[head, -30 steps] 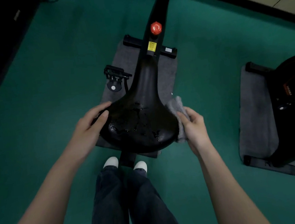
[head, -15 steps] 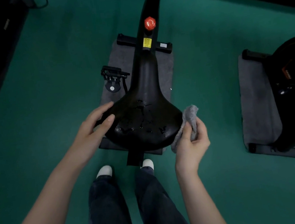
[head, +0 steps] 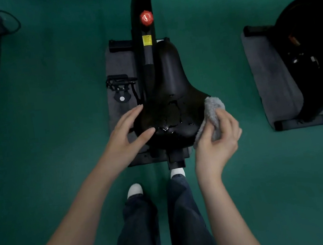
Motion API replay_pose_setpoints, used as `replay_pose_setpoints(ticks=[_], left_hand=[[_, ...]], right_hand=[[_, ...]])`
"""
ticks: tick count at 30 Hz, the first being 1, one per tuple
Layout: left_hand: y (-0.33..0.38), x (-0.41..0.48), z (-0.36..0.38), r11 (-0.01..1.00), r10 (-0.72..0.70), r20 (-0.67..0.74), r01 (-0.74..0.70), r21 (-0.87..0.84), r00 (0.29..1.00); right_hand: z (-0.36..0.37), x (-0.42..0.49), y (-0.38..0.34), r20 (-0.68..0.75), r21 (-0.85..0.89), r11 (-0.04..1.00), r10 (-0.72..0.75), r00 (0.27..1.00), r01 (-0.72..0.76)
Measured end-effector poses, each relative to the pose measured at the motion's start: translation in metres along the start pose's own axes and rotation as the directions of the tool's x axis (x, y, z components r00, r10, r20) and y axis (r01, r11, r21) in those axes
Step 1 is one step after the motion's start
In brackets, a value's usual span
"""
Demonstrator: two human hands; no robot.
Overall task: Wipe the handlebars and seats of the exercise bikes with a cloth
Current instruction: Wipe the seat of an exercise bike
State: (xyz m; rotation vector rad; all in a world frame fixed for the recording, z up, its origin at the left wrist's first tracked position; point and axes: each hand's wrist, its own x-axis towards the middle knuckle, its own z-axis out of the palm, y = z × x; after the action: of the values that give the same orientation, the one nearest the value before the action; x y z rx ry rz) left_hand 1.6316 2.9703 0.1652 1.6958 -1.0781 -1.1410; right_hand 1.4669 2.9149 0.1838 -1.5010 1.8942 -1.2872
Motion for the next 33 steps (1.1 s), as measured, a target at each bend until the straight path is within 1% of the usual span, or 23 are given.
replay_pose_setpoints(ticks=[1,3,5,6,9,11,14,16,17,20,21,23,26,28,30,33], left_hand=[[-0.004,0.001,-0.002,1.0,0.017,0.012,-0.017,0.007,1.0],[-0.01,0.004,-0.005,0.998,0.055,0.032,-0.056,0.013,0.998],[-0.015,0.006,-0.009,0.996,0.089,0.056,-0.09,0.02,0.994],[-0.018,0.007,-0.011,0.994,0.101,0.069,-0.103,0.023,0.993],[-0.023,0.01,-0.014,0.991,0.127,0.084,-0.13,0.035,0.988],[-0.025,0.011,-0.016,0.985,0.156,0.09,-0.161,0.061,0.984],[-0.027,0.012,-0.017,0.981,0.172,0.102,-0.18,0.074,0.98],[-0.027,0.013,-0.018,0.982,0.172,0.104,-0.178,0.057,0.98],[-0.027,0.013,-0.018,0.983,0.171,0.102,-0.177,0.05,0.98],[-0.027,0.013,-0.017,0.983,0.176,0.092,-0.181,0.04,0.98],[-0.028,0.014,-0.016,0.982,0.18,0.085,-0.184,0.041,0.98],[-0.03,0.014,-0.014,0.98,0.192,0.068,-0.195,0.041,0.979],[-0.03,0.013,-0.011,0.984,0.177,0.052,-0.178,0.013,0.983],[-0.031,0.013,-0.009,0.988,0.155,0.036,-0.156,0.008,0.987],[-0.034,0.012,-0.009,0.99,0.14,0.031,-0.14,0.011,0.99],[-0.036,0.009,-0.009,0.991,0.131,0.04,-0.131,-0.013,0.991]], right_hand=[[0.002,-0.012,-0.004,-0.002,-0.008,0.999,-0.031,1.0,0.031],[0.003,-0.029,-0.01,0.038,-0.007,0.994,-0.112,0.993,0.112],[0.004,-0.029,-0.012,0.072,-0.02,0.988,-0.149,0.986,0.151],[0.005,-0.024,-0.012,0.063,-0.039,0.99,-0.136,0.989,0.139],[0.007,-0.014,-0.013,-0.028,-0.077,0.996,-0.05,0.998,0.048],[0.015,-0.028,-0.02,-0.048,-0.099,0.992,-0.077,0.996,0.072],[0.024,-0.057,-0.028,0.046,-0.105,0.972,-0.204,0.978,0.208],[0.02,-0.053,-0.025,0.1,-0.107,0.959,-0.253,0.962,0.263],[0.017,-0.047,-0.022,0.093,-0.127,0.958,-0.246,0.965,0.256],[0.014,-0.035,-0.019,-0.019,-0.164,0.977,-0.142,0.99,0.137],[0.016,-0.039,-0.021,-0.034,-0.163,0.977,-0.145,0.989,0.138],[0.024,-0.054,-0.027,0.027,-0.152,0.962,-0.224,0.974,0.226],[0.031,-0.063,-0.031,0.212,-0.111,0.916,-0.357,0.91,0.386],[0.028,-0.05,-0.031,0.277,-0.135,0.89,-0.387,0.879,0.435],[0.023,-0.03,-0.03,0.242,-0.195,0.896,-0.351,0.904,0.4],[0.02,0.007,-0.032,0.159,-0.259,0.928,-0.232,0.96,0.267]])
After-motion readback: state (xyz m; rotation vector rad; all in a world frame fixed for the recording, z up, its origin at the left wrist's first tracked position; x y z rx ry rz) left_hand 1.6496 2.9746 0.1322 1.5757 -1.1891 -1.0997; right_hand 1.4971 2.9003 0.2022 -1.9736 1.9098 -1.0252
